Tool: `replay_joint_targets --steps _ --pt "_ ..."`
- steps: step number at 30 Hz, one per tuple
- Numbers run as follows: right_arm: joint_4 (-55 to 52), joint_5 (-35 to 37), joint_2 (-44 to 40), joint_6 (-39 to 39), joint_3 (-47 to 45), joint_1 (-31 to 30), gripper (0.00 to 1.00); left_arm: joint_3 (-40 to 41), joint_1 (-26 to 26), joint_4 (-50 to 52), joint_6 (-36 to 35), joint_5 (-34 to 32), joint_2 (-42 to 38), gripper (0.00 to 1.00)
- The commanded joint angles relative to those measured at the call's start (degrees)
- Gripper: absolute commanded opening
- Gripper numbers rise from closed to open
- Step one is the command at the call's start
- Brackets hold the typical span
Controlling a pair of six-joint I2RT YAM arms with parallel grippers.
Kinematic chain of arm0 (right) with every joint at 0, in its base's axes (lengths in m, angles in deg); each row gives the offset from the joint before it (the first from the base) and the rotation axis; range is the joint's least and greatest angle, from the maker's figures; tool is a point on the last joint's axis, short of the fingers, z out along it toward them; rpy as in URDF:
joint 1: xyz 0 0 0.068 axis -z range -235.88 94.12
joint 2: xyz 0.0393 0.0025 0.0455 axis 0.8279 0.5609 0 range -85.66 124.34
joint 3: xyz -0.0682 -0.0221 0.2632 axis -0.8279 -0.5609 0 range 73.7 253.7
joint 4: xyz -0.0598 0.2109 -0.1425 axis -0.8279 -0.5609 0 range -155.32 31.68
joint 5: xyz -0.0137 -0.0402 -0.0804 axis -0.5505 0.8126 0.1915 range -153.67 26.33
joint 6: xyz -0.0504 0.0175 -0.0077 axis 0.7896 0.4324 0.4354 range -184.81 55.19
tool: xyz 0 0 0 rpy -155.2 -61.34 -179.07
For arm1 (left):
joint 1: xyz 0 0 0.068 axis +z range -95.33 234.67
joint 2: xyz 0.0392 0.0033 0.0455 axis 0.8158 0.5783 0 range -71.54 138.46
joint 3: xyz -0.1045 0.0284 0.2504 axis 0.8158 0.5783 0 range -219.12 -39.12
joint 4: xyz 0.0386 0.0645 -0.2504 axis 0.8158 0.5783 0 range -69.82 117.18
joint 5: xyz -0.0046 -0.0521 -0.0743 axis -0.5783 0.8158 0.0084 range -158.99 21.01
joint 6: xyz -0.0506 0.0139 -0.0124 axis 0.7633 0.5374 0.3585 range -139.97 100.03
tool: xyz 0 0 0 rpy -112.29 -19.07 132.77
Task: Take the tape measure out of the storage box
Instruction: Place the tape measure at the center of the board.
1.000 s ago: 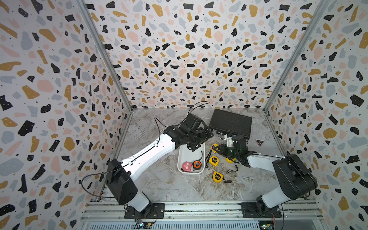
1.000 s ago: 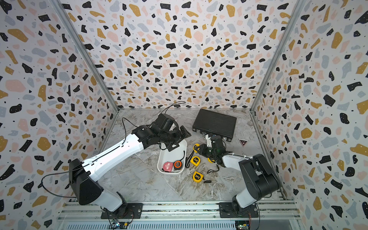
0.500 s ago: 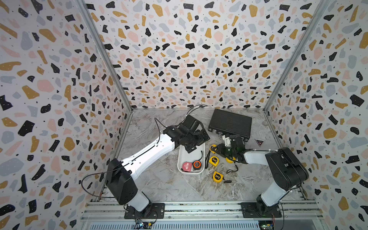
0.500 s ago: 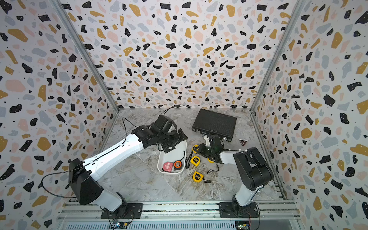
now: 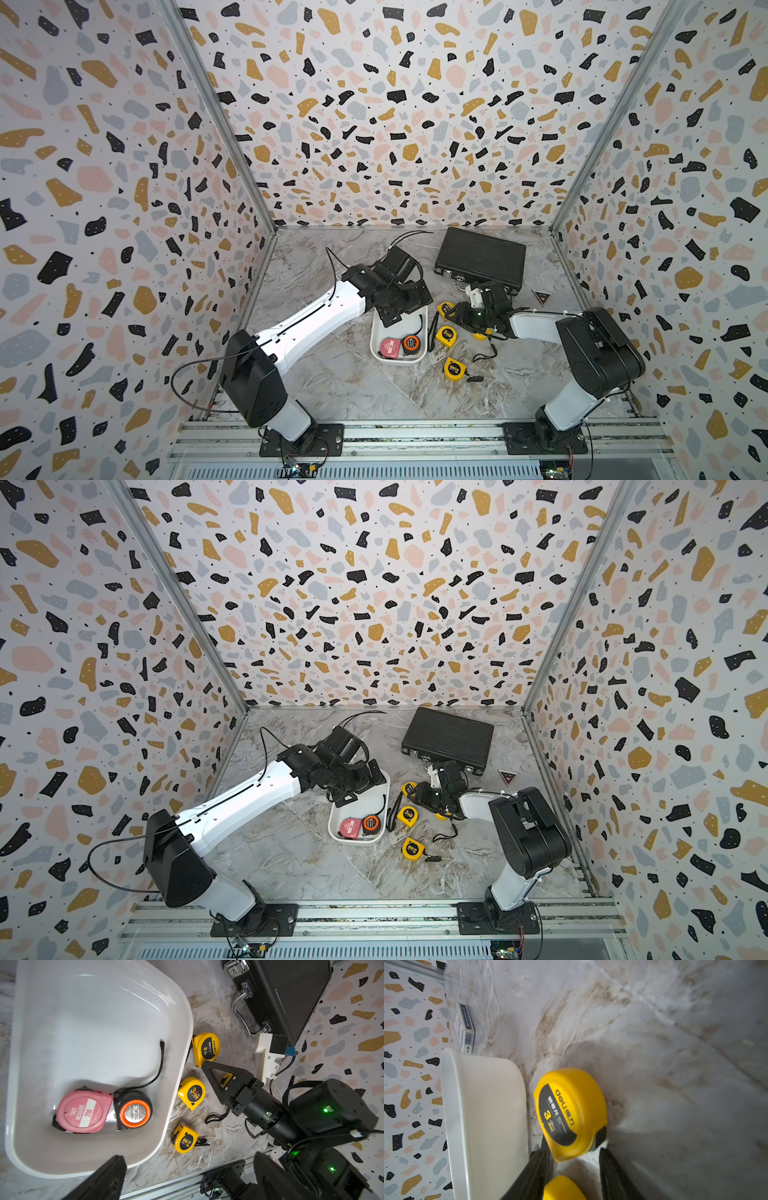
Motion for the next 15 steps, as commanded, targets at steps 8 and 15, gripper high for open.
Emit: replay_joint_targets --steps 8,15 --pt "-7.97 1.79 -8.62 3.61 0.98 0.36 0.59 2.3 0.14 6.37 -7.14 -2.6 1.13 1.0" --pt "-15.39 1.86 -15.73 4.98 0.56 0.4 0.68 6.07 -1.4 4.67 -7.43 -2.72 3.38 0.96"
